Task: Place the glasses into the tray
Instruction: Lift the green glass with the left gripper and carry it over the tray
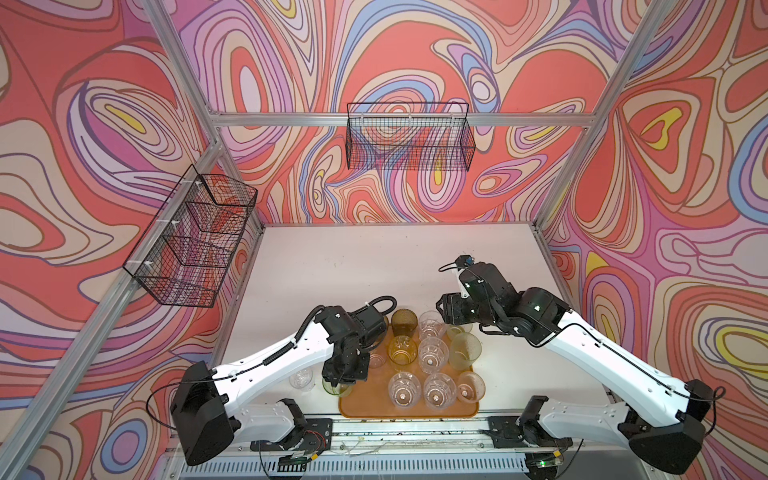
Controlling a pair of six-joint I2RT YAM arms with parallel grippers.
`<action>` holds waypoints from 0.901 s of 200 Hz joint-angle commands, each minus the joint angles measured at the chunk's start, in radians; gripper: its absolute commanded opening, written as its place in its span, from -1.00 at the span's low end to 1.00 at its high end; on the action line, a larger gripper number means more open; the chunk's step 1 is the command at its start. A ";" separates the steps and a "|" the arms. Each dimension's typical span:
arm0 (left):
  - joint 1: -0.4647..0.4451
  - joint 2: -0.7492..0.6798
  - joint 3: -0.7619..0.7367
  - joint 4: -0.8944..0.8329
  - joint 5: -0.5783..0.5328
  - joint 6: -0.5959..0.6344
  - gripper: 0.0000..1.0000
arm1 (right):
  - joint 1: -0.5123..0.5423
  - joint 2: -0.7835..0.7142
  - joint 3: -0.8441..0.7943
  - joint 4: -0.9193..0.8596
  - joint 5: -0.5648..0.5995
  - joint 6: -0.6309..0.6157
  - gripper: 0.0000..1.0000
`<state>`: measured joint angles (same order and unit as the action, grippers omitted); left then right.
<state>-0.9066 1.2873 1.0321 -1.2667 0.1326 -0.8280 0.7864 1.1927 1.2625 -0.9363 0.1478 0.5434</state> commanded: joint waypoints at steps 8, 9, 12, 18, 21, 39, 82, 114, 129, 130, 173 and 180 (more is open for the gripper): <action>-0.044 0.035 0.064 0.010 -0.039 -0.049 -0.95 | -0.003 0.024 0.020 -0.021 -0.035 0.039 0.35; -0.047 0.036 0.065 0.011 -0.040 -0.049 -0.95 | -0.003 0.025 0.020 -0.022 -0.037 0.039 0.35; -0.054 0.039 0.068 0.012 -0.041 -0.049 -0.94 | -0.004 0.028 0.020 -0.021 -0.044 0.038 0.35; -0.067 0.049 0.074 0.012 -0.045 -0.049 -0.94 | -0.003 0.031 0.018 -0.024 -0.051 0.042 0.35; -0.075 0.052 0.077 0.010 -0.050 -0.050 -0.95 | -0.003 0.031 0.019 -0.027 -0.053 0.045 0.34; -0.113 0.074 0.087 0.008 -0.049 -0.047 -0.96 | -0.005 0.031 0.022 -0.046 -0.053 0.060 0.35; -0.150 0.083 0.104 -0.012 -0.071 -0.011 -0.96 | -0.050 -0.007 0.038 -0.083 -0.085 0.076 0.35; -0.170 0.074 0.092 0.005 -0.071 0.015 -0.96 | -0.057 -0.036 0.004 -0.084 -0.102 0.097 0.35; -0.190 0.072 0.089 0.007 -0.082 0.030 -0.96 | -0.059 -0.058 -0.019 -0.078 -0.106 0.111 0.35; -0.191 0.072 0.088 0.007 -0.083 0.031 -0.96 | -0.059 -0.059 -0.020 -0.078 -0.107 0.112 0.35; -0.237 0.085 0.095 0.006 -0.077 0.110 -0.96 | -0.065 -0.087 -0.042 -0.107 -0.112 0.125 0.35; -0.242 0.088 0.094 0.007 -0.078 0.122 -0.96 | -0.065 -0.093 -0.047 -0.107 -0.112 0.126 0.36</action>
<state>-1.1278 1.3705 1.1084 -1.2369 0.0769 -0.7612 0.7300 1.1255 1.2385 -1.0187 0.0360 0.6502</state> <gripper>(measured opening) 0.061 0.678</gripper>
